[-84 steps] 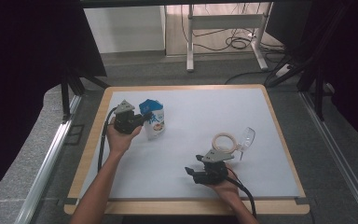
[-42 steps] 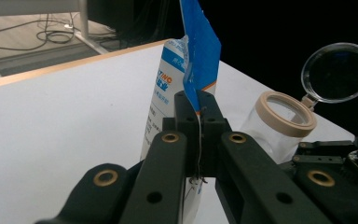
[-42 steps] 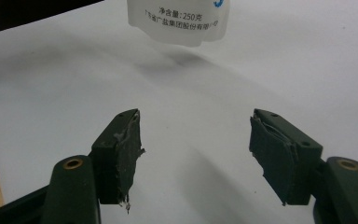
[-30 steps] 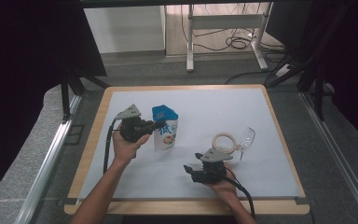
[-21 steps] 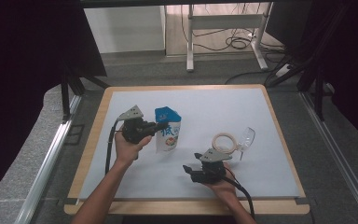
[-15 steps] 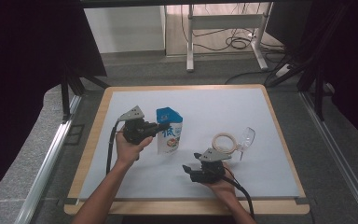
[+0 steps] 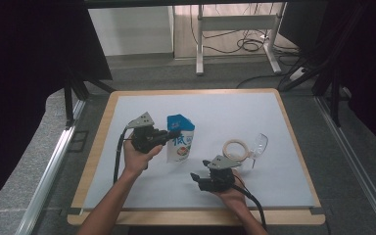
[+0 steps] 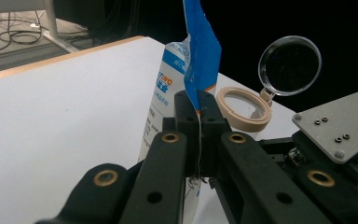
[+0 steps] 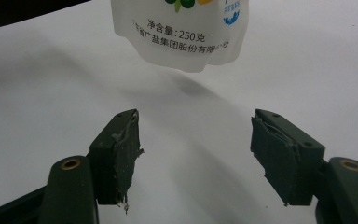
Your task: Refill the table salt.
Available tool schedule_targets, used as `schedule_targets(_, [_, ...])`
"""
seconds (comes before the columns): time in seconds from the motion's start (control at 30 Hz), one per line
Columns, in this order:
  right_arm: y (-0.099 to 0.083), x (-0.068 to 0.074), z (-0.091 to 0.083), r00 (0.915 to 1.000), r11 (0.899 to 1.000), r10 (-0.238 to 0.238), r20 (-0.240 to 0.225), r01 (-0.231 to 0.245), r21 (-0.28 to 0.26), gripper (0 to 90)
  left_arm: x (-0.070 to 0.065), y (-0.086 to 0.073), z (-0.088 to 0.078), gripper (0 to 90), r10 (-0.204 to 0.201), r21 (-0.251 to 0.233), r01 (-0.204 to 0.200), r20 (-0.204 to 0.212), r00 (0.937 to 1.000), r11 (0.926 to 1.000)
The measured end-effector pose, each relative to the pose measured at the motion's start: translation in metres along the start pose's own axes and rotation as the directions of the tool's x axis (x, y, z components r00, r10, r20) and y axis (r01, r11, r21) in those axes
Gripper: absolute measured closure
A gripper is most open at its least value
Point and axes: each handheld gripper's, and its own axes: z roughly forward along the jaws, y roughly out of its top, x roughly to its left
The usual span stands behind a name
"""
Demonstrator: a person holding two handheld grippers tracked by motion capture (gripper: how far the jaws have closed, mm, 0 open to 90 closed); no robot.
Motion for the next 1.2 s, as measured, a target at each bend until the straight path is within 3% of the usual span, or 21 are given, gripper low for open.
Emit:
schedule_targets(0.4, [0.004, 0.006, 0.007, 0.9996, 1.0, -0.024, 0.018, 0.023, 0.006, 33.4, -0.012, 0.005, 0.0, 90.0, 0.005, -0.01, -0.005, 0.035, 0.9994, 0.9999])
schedule_targets(0.63, [0.009, 0.006, 0.013, 0.9987, 1.0, -0.015, 0.049, 0.015, -0.008, 33.3, -0.023, 0.012, -0.001, 90.0, 0.009, -0.019, -0.008, 0.062, 0.9981, 0.9998])
schedule_targets(0.87, [0.013, 0.01, 0.017, 0.9972, 1.0, -0.029, 0.07, 0.029, -0.007, 33.0, -0.033, 0.016, 0.002, 90.0, 0.018, -0.017, -0.016, 0.1, 0.9948, 0.9997])
schedule_targets(1.0, [0.015, 0.018, 0.015, 0.9928, 0.998, -0.057, 0.105, 0.058, -0.005, 31.9, -0.039, 0.018, 0.002, 90.0, 0.028, -0.016, -0.026, 0.111, 0.9935, 0.9995])
schedule_targets(1.2, [0.014, 0.012, 0.016, 0.9925, 0.998, -0.029, 0.119, 0.034, -0.043, 31.5, -0.044, 0.019, -0.002, 90.0, 0.031, -0.02, -0.028, 0.129, 0.9912, 0.9994])
